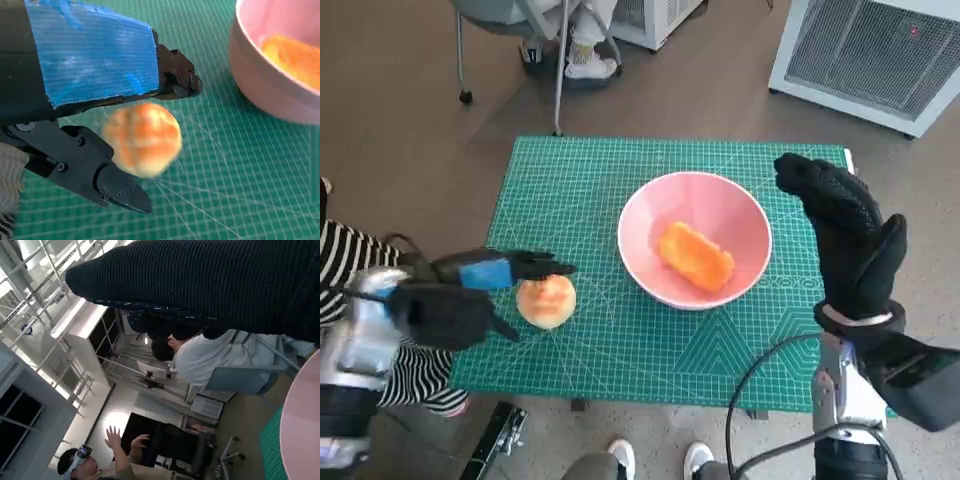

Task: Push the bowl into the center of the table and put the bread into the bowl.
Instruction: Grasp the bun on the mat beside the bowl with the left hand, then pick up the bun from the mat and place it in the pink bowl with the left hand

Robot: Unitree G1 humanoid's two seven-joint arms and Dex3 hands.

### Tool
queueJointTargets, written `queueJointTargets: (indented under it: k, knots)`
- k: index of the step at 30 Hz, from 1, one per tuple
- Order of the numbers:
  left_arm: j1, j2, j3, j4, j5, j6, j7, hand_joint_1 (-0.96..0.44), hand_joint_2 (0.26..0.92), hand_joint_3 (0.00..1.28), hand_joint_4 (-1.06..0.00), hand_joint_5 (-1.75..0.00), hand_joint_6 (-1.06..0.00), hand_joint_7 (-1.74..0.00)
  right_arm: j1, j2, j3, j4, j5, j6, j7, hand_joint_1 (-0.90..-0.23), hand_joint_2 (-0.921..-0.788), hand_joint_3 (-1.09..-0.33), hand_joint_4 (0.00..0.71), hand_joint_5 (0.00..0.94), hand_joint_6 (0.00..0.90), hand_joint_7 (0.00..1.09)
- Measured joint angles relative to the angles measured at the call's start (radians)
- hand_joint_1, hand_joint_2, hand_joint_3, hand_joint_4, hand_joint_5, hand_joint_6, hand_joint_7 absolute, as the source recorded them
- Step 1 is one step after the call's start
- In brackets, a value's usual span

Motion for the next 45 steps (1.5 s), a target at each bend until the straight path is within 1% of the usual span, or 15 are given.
queueJointTargets:
  k: [3, 5, 7, 13, 14, 17, 18, 19, 22, 23, 24, 28, 34, 38, 45]
  knots:
    - [-0.008, -0.026, -0.017, 0.049, 0.034, -0.036, 0.049, 0.0, 0.742, 0.01, -0.28, -0.04, -0.37, -0.03, 0.0, 0.0, 0.0, 0.0, 0.0, 0.0, 0.0, -0.705, -0.921, -0.756, 0.172, 0.0, 0.068, 0.42]
    - [-0.012, -0.036, -0.029, 0.074, 0.053, -0.053, 0.071, 0.03, 0.756, 0.02, -0.35, -0.05, -0.42, -0.05, 0.0, 0.0, 0.0, 0.001, 0.0, 0.0, 0.001, -0.705, -0.921, -0.756, 0.172, 0.0, 0.067, 0.42]
    - [-0.02, -0.043, -0.046, 0.099, 0.093, -0.073, 0.109, 0.06, 0.777, 0.04, -0.46, -0.07, -0.51, -0.07, 0.0, -0.002, 0.0, 0.002, 0.0, 0.0, 0.001, -0.705, -0.921, -0.756, 0.172, 0.0, 0.067, 0.43]
    - [-0.046, -0.05, -0.076, 0.128, 0.177, -0.079, 0.176, 0.09, 0.822, 0.07, -0.67, -0.14, -0.66, -0.16, 0.0, -0.006, 0.0, 0.002, 0.0, 0.0, 0.003, -0.705, -0.921, -0.757, 0.171, 0.0, 0.066, 0.43]
    - [-0.049, -0.05, -0.078, 0.128, 0.187, -0.078, 0.181, 0.1, 0.829, 0.09, -0.73, -0.16, -0.68, -0.22, 0.0, -0.007, 0.0, 0.002, 0.0, 0.0, 0.003, -0.705, -0.921, -0.757, 0.171, 0.0, 0.066, 0.43]
    - [-0.056, -0.05, -0.079, 0.128, 0.199, -0.076, 0.197, 0.1, 0.822, 0.15, -0.8, -0.21, -0.62, -0.52, 0.0, -0.01, 0.0, 0.002, 0.0, 0.0, 0.003, -0.705, -0.921, -0.757, 0.172, 0.0, 0.066, 0.43]
    - [-0.056, -0.05, -0.079, 0.128, 0.202, -0.076, 0.204, 0.01, 0.842, 0.16, -0.81, -0.23, -0.6, -0.69, 0.0, -0.011, 0.0, 0.002, 0.0, 0.0, 0.003, -0.705, -0.921, -0.757, 0.172, 0.0, 0.066, 0.43]
    - [-0.056, -0.05, -0.079, 0.128, 0.202, -0.077, 0.209, -0.12, 0.87, 0.17, -0.8, -0.32, -0.57, -0.94, 0.0, -0.012, 0.0, 0.002, 0.0, 0.0, 0.003, -0.705, -0.921, -0.757, 0.171, 0.0, 0.066, 0.43]
    - [-0.056, -0.05, -0.077, 0.127, 0.202, -0.085, 0.224, -0.04, 0.904, 0.17, -0.69, -0.88, -0.5, -1.25, 0.0, -0.013, 0.0, 0.002, 0.0, 0.0, 0.003, -0.705, -0.921, -0.757, 0.171, 0.0, 0.065, 0.43]
    - [-0.056, -0.049, -0.075, 0.127, 0.202, -0.091, 0.229, -0.03, 0.908, 0.17, -0.68, -0.93, -0.49, -1.28, 0.0, -0.013, 0.0, 0.002, 0.0, 0.0, 0.003, -0.705, -0.921, -0.757, 0.171, 0.0, 0.065, 0.43]
    - [-0.056, -0.049, -0.074, 0.127, 0.201, -0.097, 0.233, -0.01, 0.915, 0.16, -0.66, -1.05, -0.48, -1.35, -0.001, -0.013, 0.0, 0.002, 0.0, 0.0, 0.003, -0.705, -0.921, -0.757, 0.171, 0.0, 0.065, 0.43]
    - [-0.056, -0.045, -0.068, 0.128, 0.199, -0.126, 0.243, 0.0, 0.919, 0.14, -0.68, -1.09, -0.49, -1.35, -0.001, -0.013, 0.0, 0.006, 0.0, 0.0, 0.003, -0.704, -0.921, -0.757, 0.171, 0.0, 0.065, 0.43]
    - [-0.057, -0.042, -0.033, 0.124, 0.163, -0.186, 0.26, 0.0, 0.92, 0.1, -0.72, -1.15, -0.53, -1.24, -0.002, -0.013, -0.001, 0.006, 0.0, 0.0, 0.002, -0.704, -0.921, -0.757, 0.171, 0.0, 0.064, 0.43]
    - [-0.066, -0.036, -0.004, 0.105, 0.137, -0.191, 0.258, 0.0, 0.92, 0.09, -0.72, -1.17, -0.54, -1.21, -0.004, -0.013, -0.001, 0.008, 0.0, 0.0, 0.002, -0.704, -0.921, -0.757, 0.171, 0.0, 0.064, 0.43]
    - [-0.104, -0.029, 0.054, 0.018, 0.065, -0.175, 0.246, 0.0, 0.921, 0.1, -0.7, -1.17, -0.54, -1.24, -0.006, -0.014, -0.003, 0.015, 0.0, -0.001, 0.002, -0.705, -0.921, -0.756, 0.171, 0.0, 0.064, 0.43]
